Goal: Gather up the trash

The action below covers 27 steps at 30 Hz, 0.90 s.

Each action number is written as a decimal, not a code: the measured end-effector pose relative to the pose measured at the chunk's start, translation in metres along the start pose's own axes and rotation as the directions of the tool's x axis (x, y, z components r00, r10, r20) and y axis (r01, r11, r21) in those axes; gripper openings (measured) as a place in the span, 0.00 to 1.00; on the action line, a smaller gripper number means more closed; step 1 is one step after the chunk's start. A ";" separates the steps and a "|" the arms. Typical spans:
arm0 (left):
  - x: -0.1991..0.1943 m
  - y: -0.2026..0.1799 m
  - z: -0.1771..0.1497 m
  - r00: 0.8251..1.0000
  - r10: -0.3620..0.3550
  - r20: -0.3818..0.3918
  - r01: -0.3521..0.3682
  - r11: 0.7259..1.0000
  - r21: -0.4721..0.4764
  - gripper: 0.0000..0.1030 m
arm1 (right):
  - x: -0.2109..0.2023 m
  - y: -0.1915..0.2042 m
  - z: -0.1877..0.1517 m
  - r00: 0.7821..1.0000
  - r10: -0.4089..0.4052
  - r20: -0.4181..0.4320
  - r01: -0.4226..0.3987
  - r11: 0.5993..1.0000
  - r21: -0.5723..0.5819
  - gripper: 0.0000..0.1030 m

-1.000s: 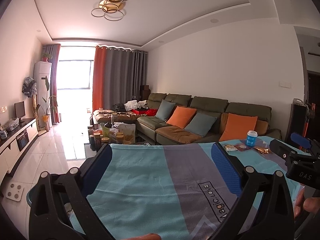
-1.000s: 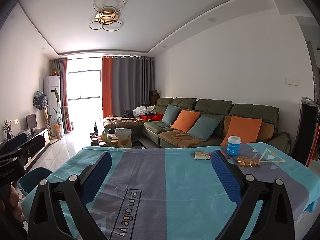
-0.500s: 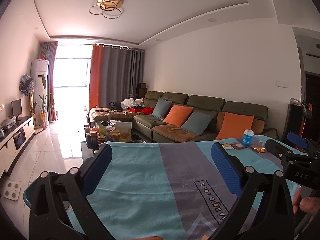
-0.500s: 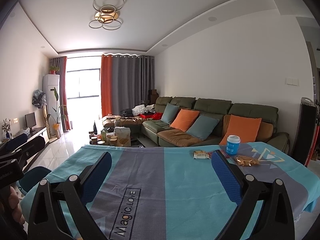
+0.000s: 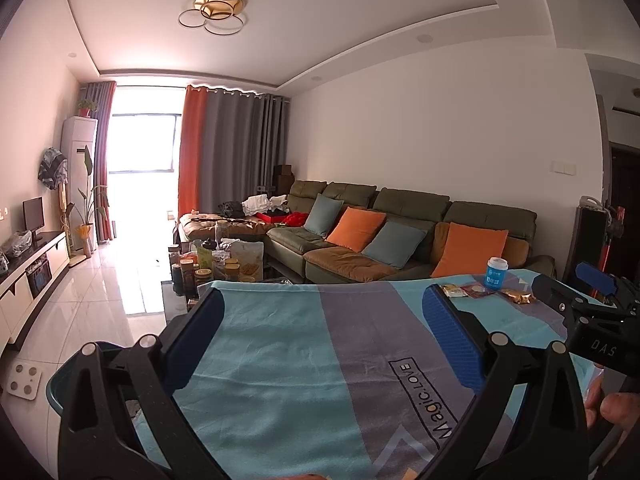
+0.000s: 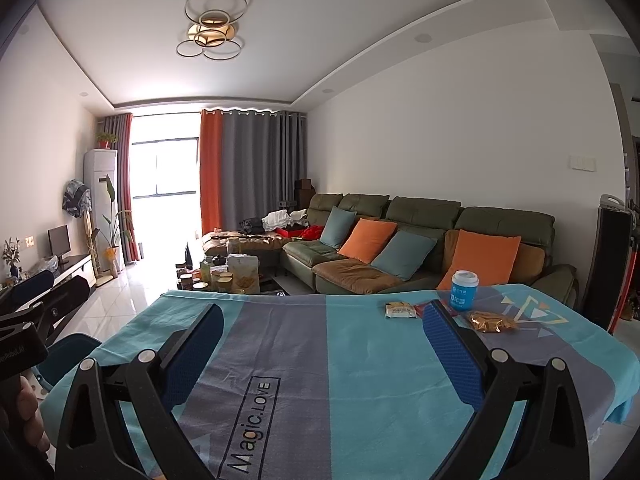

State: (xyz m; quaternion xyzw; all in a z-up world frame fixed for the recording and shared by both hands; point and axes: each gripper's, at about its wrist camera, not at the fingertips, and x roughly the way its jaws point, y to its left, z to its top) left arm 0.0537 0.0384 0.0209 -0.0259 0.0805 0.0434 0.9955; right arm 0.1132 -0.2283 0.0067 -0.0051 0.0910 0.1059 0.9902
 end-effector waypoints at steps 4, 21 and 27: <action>-0.001 -0.001 0.000 1.000 -0.002 -0.007 0.002 1.000 0.000 0.95 | 0.000 0.000 0.000 1.000 0.000 -0.001 0.000 1.000 0.002 0.94; 0.006 -0.001 -0.003 0.999 -0.007 -0.031 0.007 1.000 0.011 0.95 | 0.007 -0.006 -0.002 1.000 -0.011 -0.027 0.011 1.000 0.019 0.94; 0.037 0.008 -0.001 0.994 0.022 -0.107 -0.016 0.998 0.056 0.95 | 0.035 -0.038 0.003 0.996 -0.053 -0.067 0.053 0.999 -0.002 0.94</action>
